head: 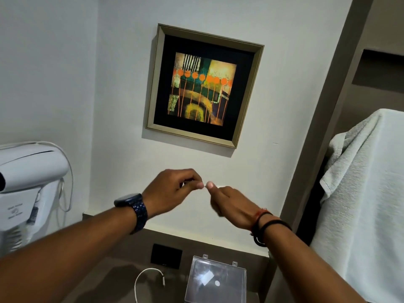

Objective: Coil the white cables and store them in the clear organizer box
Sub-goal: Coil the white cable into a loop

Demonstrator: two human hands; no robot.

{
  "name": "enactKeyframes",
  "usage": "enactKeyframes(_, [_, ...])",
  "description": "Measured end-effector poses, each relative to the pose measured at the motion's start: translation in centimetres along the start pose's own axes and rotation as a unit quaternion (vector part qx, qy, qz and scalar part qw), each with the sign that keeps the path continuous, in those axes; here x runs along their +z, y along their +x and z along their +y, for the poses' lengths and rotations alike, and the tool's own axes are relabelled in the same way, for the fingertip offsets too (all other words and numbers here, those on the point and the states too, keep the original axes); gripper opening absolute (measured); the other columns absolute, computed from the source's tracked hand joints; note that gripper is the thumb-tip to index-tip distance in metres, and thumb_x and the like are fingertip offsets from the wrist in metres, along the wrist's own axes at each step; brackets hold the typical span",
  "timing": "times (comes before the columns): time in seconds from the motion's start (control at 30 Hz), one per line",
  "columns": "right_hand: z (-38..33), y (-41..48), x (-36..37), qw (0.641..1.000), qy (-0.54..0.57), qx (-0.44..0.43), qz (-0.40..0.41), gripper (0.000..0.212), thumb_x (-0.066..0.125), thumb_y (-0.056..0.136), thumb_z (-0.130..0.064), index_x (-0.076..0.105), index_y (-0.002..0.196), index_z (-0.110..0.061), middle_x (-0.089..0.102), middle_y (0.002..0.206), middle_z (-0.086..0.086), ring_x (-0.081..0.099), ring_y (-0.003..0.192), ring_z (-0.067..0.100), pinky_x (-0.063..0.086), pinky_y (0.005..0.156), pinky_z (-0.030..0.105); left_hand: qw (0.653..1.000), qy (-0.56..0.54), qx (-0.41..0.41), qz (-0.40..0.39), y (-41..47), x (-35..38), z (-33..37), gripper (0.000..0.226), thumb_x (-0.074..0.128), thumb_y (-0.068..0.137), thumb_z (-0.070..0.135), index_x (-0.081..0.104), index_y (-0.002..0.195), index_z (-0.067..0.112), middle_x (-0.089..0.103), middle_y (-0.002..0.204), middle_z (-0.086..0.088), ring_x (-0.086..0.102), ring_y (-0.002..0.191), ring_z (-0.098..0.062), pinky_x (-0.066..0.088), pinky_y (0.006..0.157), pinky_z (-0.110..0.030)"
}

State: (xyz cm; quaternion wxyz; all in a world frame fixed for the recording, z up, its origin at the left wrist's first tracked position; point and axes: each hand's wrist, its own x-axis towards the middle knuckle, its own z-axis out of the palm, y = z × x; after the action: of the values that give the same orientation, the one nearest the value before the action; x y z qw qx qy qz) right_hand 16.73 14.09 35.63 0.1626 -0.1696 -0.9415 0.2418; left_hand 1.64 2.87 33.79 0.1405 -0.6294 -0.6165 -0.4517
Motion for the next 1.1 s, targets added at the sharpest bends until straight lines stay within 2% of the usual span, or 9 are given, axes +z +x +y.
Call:
enactKeyframes(0.07, [-0.7, -0.3, 0.6, 0.986, 0.151, -0.025, -0.058, 0.057, 0.024, 0.097, -0.052, 0.025, 0.052, -0.017, 0.027, 0.05, -0.002, 0.024, 0.044, 0.014, 0.027, 0.047, 0.024, 1.0, -0.009, 0.012, 0.018, 0.5, -0.8, -0.1, 0.02, 0.058, 0.084, 0.034, 0.069, 0.086, 0.018, 0.062, 0.076, 0.017, 0.061, 0.071, -0.008, 0.051, 0.063, -0.025])
enactKeyframes(0.13, [-1.3, -0.4, 0.7, 0.961, 0.259, -0.042, -0.082, 0.052, 0.03, 0.095, -0.049, 0.023, 0.055, -0.016, 0.021, 0.05, -0.003, 0.015, 0.044, 0.014, 0.015, 0.045, 0.025, 0.999, -0.015, 0.028, 0.044, 0.9, -1.1, 0.0, 0.023, 0.058, 0.082, 0.036, 0.07, 0.085, 0.017, 0.061, 0.078, 0.013, 0.058, 0.075, -0.01, 0.047, 0.062, -0.021])
enactKeyframes(0.2, [-1.9, -0.5, 0.5, 0.936, 0.33, -0.059, -0.105, 0.047, 0.032, 0.09, -0.044, 0.027, 0.052, -0.016, 0.022, 0.046, -0.005, 0.013, 0.043, 0.014, 0.013, 0.045, 0.026, 0.997, 0.003, 0.042, 0.07, 1.0, -1.0, 0.4, 0.027, 0.055, 0.082, 0.037, 0.071, 0.085, 0.015, 0.061, 0.082, 0.007, 0.054, 0.08, -0.015, 0.042, 0.065, -0.021])
enactKeyframes(0.33, [-2.7, -0.5, -0.2, 0.884, 0.441, -0.087, -0.126, 0.037, 0.032, 0.084, -0.034, 0.029, 0.051, -0.015, 0.025, 0.041, -0.008, 0.016, 0.039, 0.009, 0.015, 0.04, 0.022, 0.992, 0.045, 0.032, 0.117, 0.9, -0.1, 0.9, 0.02, 0.058, 0.085, 0.028, 0.071, 0.089, 0.014, 0.063, 0.09, -0.006, 0.048, 0.088, -0.017, 0.039, 0.074, -0.039])
enactKeyframes(0.43, [-3.1, -0.5, -0.7, 0.861, 0.484, -0.106, -0.111, 0.035, 0.032, 0.081, -0.031, 0.031, 0.05, -0.015, 0.026, 0.041, -0.007, 0.016, 0.039, 0.008, 0.013, 0.041, 0.025, 0.995, 0.0, 0.008, 0.101, 0.7, 0.7, 1.5, 0.013, 0.061, 0.087, 0.011, 0.07, 0.095, 0.012, 0.062, 0.089, -0.001, 0.05, 0.087, -0.016, 0.041, 0.077, -0.035])
enactKeyframes(0.57, [-3.0, -0.4, -0.7, 0.837, 0.526, -0.118, -0.094, 0.038, 0.031, 0.082, -0.032, 0.034, 0.048, -0.016, 0.026, 0.039, -0.008, 0.018, 0.038, 0.008, 0.011, 0.043, 0.028, 0.984, -0.152, -0.061, 0.074, 0.8, 1.6, 2.8, 0.018, 0.055, 0.089, 0.001, 0.069, 0.096, 0.009, 0.061, 0.083, 0.007, 0.058, 0.078, -0.008, 0.046, 0.068, -0.01])
enactKeyframes(0.67, [-2.5, -0.4, -0.7, 0.814, 0.56, -0.123, -0.093, 0.04, 0.029, 0.084, -0.031, 0.035, 0.047, -0.016, 0.022, 0.039, -0.005, 0.016, 0.038, 0.01, 0.011, 0.042, 0.026, 0.956, -0.255, -0.123, 0.077, 0.9, 2.2, 3.5, 0.022, 0.053, 0.09, 0.0, 0.071, 0.098, 0.009, 0.069, 0.089, -0.003, 0.065, 0.076, -0.014, 0.052, 0.065, -0.012])
enactKeyframes(0.83, [-2.0, -0.5, -0.6, 0.791, 0.589, -0.129, -0.105, 0.039, 0.029, 0.084, -0.028, 0.035, 0.048, -0.016, 0.017, 0.042, 0.0, 0.012, 0.039, 0.013, 0.011, 0.04, 0.026, 0.919, -0.341, -0.175, 0.094, 0.8, 3.1, 3.9, 0.018, 0.058, 0.089, 0.007, 0.073, 0.096, 0.014, 0.074, 0.093, -0.002, 0.07, 0.081, -0.009, 0.054, 0.065, -0.015])
enactKeyframes(1.1, [-1.0, -0.5, -0.9, 0.784, 0.604, -0.117, -0.079, 0.038, 0.03, 0.084, -0.029, 0.031, 0.047, -0.017, 0.017, 0.041, 0.0, 0.01, 0.038, 0.014, 0.011, 0.041, 0.027, 0.848, -0.487, -0.207, 0.011, -0.1, 3.6, 3.1, 0.025, 0.053, 0.09, 0.023, 0.072, 0.101, 0.01, 0.074, 0.101, -0.012, 0.069, 0.096, -0.024, 0.057, 0.079, -0.029])
